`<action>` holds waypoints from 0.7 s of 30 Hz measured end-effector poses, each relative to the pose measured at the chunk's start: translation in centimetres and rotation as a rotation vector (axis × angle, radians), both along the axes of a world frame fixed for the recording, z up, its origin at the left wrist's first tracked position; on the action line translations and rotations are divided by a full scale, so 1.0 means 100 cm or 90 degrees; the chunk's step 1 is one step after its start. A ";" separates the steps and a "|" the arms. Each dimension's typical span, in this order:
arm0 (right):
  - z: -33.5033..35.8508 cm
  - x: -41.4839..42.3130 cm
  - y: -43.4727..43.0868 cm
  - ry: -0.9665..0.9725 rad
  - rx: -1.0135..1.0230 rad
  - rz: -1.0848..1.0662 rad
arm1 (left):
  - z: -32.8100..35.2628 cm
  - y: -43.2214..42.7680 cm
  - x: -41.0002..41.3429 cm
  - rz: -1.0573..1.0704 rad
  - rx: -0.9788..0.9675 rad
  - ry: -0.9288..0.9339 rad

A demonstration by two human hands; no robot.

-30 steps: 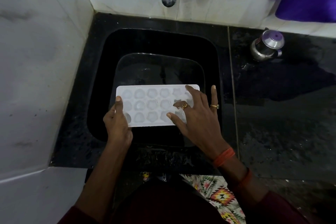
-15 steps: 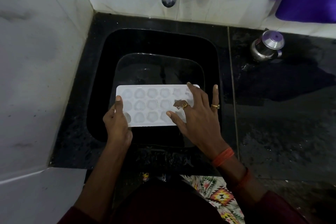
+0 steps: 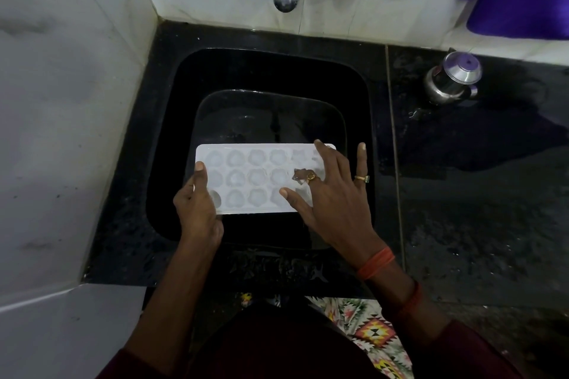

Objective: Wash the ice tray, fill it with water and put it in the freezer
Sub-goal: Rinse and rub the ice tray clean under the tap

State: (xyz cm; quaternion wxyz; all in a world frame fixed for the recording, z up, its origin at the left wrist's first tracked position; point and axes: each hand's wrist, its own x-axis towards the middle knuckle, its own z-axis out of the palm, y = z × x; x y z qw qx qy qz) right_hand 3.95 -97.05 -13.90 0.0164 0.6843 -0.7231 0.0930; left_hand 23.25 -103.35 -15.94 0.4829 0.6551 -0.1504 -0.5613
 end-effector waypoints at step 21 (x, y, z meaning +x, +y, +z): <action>0.010 -0.002 -0.004 0.036 0.002 -0.019 | 0.001 -0.001 -0.001 -0.006 -0.016 -0.008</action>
